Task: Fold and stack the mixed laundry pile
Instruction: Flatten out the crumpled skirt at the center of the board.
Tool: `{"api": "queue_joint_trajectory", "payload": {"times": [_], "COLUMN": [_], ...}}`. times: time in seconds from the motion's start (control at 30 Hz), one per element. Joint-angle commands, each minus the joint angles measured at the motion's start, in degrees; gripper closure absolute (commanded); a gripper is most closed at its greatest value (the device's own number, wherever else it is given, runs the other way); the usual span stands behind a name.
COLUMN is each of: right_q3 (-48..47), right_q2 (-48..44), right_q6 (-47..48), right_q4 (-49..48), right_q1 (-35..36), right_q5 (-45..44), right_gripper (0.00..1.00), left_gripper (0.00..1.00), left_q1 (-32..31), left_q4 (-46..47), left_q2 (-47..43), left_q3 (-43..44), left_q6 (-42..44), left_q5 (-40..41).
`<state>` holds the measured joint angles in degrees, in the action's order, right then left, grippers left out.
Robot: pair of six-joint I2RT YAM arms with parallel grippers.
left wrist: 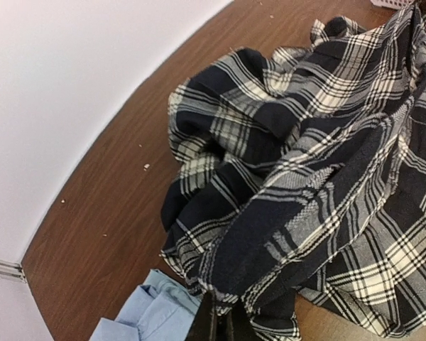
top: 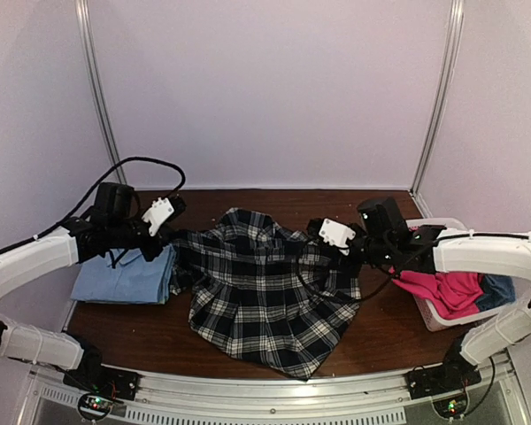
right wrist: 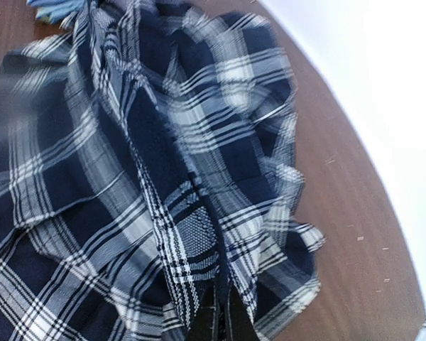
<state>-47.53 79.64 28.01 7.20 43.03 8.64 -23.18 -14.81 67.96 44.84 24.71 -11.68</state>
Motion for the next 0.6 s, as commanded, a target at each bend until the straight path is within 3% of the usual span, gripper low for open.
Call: {"api": "queue_joint_trajectory", "payload": {"times": [0.0,0.1,0.23,0.33,0.47,0.57], "right_q3": [-8.11,-16.88,-29.0,-35.87,-40.06,-39.53], "right_q2": [-7.98,-8.58,-7.23,-6.39,-7.5,-10.07], "right_q6": [-1.62,0.2,2.39,4.04,6.78,7.08], "right_q4": [-3.15,-2.06,-0.02,1.58,3.3,6.23], "right_q1": [-1.2,-1.93,-1.83,-1.38,0.84,4.11], "right_q5": [-14.34,-21.29,-26.52,-28.98,-32.11,-32.17], "right_gripper": [1.0,1.0,1.0,1.0,1.0,1.0], "left_gripper": [1.0,1.0,1.0,1.0,1.0,1.0], "left_q1": [0.77,0.76,-0.55,-3.34,-5.3,-7.98], "left_q4": [6.44,5.57,-4.3,-10.09,-14.99,-16.55], "left_q2": [-3.89,-2.46,3.98,7.93,9.26,6.73], "left_q3": [8.74,20.08,40.41,52.63,60.27,57.87], "left_q6": [-7.03,-11.8,-14.47,-14.5,-15.2,-14.02], "left_q5": [2.44,4.18,1.37,4.35,7.4,4.52]}}
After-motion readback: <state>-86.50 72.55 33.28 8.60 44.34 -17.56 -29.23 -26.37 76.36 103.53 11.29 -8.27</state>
